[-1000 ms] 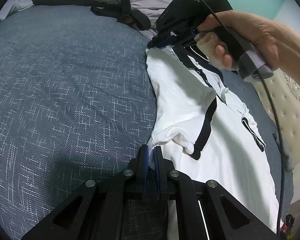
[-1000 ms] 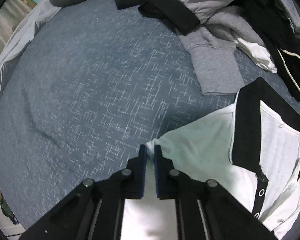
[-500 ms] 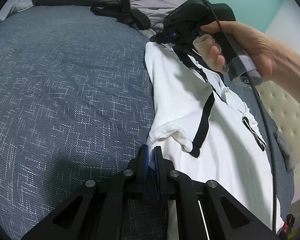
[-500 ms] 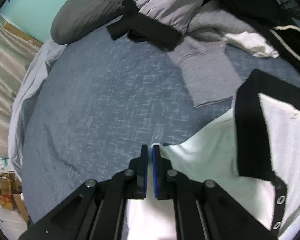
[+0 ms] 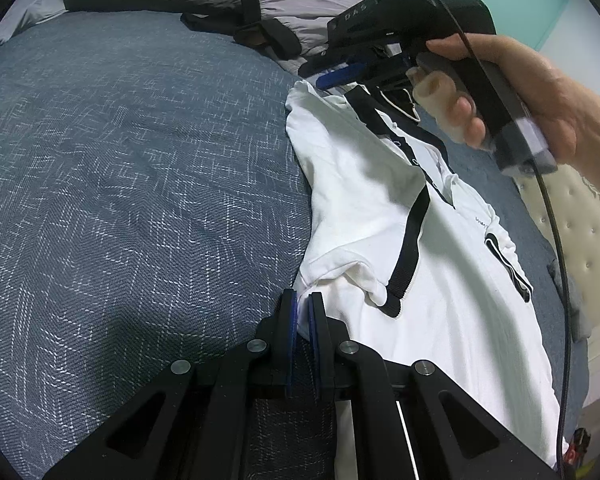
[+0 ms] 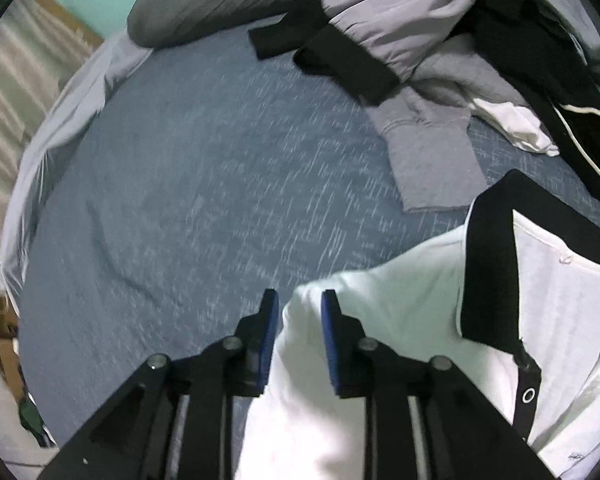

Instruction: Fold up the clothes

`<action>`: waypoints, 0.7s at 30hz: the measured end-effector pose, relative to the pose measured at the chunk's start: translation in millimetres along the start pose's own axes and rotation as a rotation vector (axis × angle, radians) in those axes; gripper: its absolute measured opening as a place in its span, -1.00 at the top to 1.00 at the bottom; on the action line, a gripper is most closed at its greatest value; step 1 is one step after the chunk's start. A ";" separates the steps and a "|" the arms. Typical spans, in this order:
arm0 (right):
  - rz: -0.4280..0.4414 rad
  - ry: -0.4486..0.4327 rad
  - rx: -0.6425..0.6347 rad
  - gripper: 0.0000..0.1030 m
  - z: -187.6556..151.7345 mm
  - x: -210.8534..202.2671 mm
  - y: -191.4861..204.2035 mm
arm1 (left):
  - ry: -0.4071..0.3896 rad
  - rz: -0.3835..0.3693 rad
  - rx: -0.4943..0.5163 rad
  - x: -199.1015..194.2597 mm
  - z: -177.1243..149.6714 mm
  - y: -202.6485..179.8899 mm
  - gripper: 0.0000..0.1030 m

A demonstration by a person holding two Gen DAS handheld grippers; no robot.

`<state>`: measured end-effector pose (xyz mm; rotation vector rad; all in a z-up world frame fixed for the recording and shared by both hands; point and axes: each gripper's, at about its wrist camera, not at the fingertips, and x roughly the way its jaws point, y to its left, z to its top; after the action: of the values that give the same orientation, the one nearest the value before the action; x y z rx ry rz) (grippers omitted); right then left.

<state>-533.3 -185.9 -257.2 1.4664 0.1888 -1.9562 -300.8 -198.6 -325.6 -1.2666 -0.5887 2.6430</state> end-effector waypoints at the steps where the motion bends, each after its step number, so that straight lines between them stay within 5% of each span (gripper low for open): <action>1: -0.012 0.003 -0.018 0.58 -1.8 1.4 2.7 | -0.001 0.002 0.000 0.1 0.1 -0.1 0.88; 15: -0.103 0.058 -0.206 0.59 -15.3 19.9 31.7 | -0.005 0.006 -0.005 1.7 -0.7 -0.5 0.88; 17: -0.104 0.050 -0.198 0.83 -16.2 19.8 29.2 | -0.006 0.007 -0.005 1.3 -1.1 -0.7 0.88; 21: -0.077 0.013 -0.123 0.92 -15.1 15.7 14.7 | -0.008 0.009 -0.007 0.8 -2.2 -0.7 0.89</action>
<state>-514.8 -196.4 -272.6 1.4107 0.3698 -1.9601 -299.7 -197.1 -327.1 -1.2641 -0.5949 2.6565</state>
